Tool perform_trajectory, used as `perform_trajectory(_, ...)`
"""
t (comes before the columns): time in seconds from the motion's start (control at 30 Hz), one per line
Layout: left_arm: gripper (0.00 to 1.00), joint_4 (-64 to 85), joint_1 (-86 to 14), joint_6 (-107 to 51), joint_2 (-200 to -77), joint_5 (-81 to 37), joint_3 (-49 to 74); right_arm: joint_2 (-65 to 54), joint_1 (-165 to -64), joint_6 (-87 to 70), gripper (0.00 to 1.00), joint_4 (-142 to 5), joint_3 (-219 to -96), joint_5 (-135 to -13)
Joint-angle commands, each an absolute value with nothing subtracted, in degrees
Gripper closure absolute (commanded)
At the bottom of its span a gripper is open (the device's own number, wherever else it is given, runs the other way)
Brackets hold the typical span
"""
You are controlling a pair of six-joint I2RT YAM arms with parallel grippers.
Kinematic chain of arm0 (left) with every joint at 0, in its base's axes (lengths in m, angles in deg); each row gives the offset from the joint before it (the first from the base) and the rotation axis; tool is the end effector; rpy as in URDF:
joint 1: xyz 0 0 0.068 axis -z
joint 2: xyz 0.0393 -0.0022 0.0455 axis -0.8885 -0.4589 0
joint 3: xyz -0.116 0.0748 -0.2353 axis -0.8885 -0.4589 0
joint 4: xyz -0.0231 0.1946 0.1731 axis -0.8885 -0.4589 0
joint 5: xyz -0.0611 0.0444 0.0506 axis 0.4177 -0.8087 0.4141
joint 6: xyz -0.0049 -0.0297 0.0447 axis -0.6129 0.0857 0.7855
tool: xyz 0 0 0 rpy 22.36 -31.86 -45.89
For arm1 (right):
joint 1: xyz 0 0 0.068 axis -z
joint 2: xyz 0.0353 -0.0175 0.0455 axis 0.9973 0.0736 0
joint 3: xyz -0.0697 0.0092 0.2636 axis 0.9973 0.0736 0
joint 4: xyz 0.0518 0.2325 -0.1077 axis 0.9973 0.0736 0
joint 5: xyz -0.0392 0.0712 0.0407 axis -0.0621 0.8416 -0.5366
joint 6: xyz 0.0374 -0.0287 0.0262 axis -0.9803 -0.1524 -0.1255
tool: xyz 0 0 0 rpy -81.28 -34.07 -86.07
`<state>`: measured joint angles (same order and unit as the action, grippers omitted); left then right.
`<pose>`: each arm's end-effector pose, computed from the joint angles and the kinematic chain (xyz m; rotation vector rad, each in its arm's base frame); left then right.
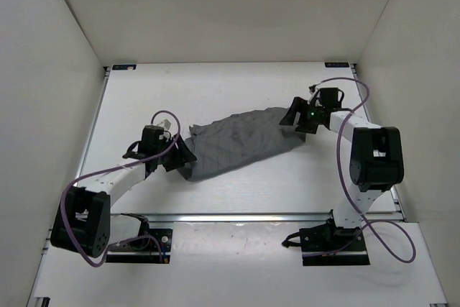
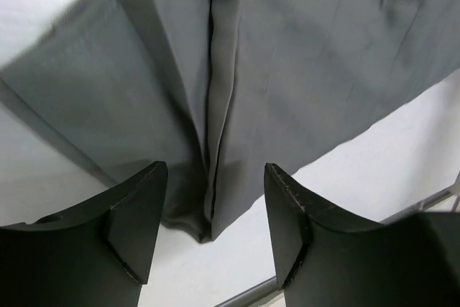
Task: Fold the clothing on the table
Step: Fold the skirt
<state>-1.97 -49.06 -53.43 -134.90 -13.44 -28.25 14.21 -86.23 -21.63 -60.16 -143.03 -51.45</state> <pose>0.2231 -0.0647 0.1683 -0.3813 2.5213 -0.7308 0.3669 0.0207 0.1838 0.1682 2.4128 0.7958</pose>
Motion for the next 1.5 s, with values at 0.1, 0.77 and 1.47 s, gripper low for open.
perform_trajectory(0.1,0.32,-2.2,-46.6,-54.6,-128.6,-13.8,-33.6,5.2,-87.6,-21.4,0.19,-54.9,-138.8,-66.4)
perform_trajectory(0.77,0.29,2.6,-44.7,-61.3,-119.9,-19.7,-44.3,5.9,-87.2,-27.7,0.8,-62.5,-129.2,-64.1)
perform_trajectory(1.47,1.0,5.2,-42.5,-59.1,-127.9,-22.9,-42.3,0.0,-90.3,-19.5,1.0,-59.8,-137.6,-52.2)
